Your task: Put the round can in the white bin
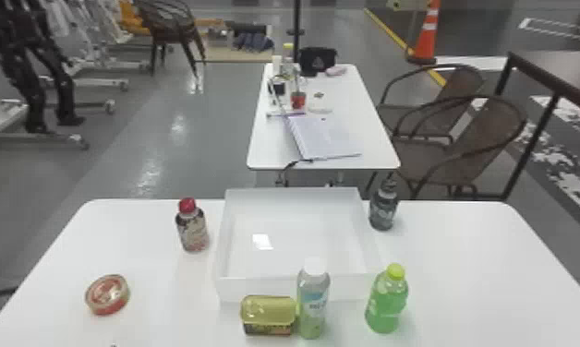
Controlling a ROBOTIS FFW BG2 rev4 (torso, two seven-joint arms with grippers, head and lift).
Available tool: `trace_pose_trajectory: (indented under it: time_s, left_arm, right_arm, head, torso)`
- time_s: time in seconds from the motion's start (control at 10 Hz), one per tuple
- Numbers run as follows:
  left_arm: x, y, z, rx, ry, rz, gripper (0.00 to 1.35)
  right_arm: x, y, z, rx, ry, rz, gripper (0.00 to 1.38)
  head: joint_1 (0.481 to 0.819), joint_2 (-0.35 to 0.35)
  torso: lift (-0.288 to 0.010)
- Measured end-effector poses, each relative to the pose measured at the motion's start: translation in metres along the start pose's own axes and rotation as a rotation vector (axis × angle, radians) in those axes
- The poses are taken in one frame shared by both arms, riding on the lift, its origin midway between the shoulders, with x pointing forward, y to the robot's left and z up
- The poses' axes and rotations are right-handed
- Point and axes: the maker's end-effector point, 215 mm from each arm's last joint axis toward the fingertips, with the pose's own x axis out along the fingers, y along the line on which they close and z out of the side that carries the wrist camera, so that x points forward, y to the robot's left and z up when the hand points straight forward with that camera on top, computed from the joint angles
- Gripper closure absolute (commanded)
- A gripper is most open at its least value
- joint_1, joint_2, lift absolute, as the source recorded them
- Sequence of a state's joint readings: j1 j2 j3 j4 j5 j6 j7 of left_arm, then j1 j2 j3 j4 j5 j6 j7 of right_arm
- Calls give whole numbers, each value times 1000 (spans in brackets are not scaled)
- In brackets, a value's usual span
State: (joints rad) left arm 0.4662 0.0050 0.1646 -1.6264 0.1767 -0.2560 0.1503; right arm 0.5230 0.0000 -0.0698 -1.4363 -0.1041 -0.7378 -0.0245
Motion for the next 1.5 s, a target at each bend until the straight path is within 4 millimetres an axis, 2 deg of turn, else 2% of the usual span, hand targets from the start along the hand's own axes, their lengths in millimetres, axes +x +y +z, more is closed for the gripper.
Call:
trace_pose_trajectory:
  time_s: [0.4,0.7,0.9,1.5]
  left_arm:
    - [45,-1,11,33,-4,-69,125]
    - [72,2,10,63,13,-84,124]
    - [88,-1,4,68,27,-127,121]
    - [130,-2,10,107,61,-199,119]
  right_arm:
    - [-1,3,-3,5,8,5,56]
    - [-2,6,-6,7,14,8,56]
    - [-3,9,-9,10,21,13,56]
    - [-4,11,-13,18,30,13,56]
  head:
    - [549,0]
    - [549,0]
    - [549,0]
    - [549,0]
  torso:
    - [-100]
    - [-100]
    - [-100]
    - [-100]
